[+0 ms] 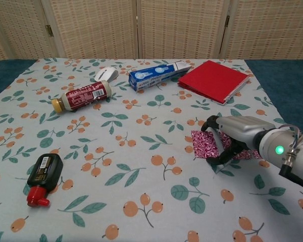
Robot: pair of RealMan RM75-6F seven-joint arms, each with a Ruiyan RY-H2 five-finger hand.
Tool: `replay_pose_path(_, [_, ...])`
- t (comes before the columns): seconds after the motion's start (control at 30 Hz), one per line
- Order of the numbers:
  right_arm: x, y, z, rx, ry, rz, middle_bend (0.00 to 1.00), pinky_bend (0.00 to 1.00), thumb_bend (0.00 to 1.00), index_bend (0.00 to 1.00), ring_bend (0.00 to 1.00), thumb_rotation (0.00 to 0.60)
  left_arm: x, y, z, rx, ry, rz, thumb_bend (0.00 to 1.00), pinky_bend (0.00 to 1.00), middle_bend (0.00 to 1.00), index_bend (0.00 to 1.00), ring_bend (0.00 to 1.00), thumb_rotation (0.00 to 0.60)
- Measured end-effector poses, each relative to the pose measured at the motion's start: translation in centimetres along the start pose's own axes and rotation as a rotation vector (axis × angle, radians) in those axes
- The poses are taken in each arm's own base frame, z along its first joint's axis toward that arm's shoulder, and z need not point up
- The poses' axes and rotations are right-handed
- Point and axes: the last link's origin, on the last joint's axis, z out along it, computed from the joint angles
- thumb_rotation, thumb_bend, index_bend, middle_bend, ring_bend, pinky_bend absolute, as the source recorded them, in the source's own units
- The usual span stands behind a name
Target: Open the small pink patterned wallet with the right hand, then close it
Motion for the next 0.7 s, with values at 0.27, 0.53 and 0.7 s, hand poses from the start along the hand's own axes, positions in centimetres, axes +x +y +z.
replay_pose_path(0.27, [0.4, 0.2, -0.4, 0.014, 0.015, 0.014, 0.06, 0.0, 0.32, 0.23, 0.0, 0.474, 0.0, 0.0, -0.1, -0.001, 0.001, 0.0, 0.21, 0.0, 0.0, 0.15, 0.06, 0.6])
replay_pose_path(0.53, [1.1, 0.6, -1.0, 0.03, 0.036, 0.027, 0.06, 0.0, 0.32, 0.23, 0.0, 0.477, 0.0, 0.1, -0.1, 0.0, -0.001, 0.003, 0.21, 0.0, 0.0, 0.15, 0.06, 0.6])
replay_pose_path(0.7, [1.9, 1.1, -1.6, 0.042, 0.052, 0.033, 0.06, 0.0, 0.32, 0.23, 0.0, 0.476, 0.1, 0.1, -0.1, -0.001, 0.001, 0.003, 0.21, 0.0, 0.0, 0.14, 0.06, 0.6])
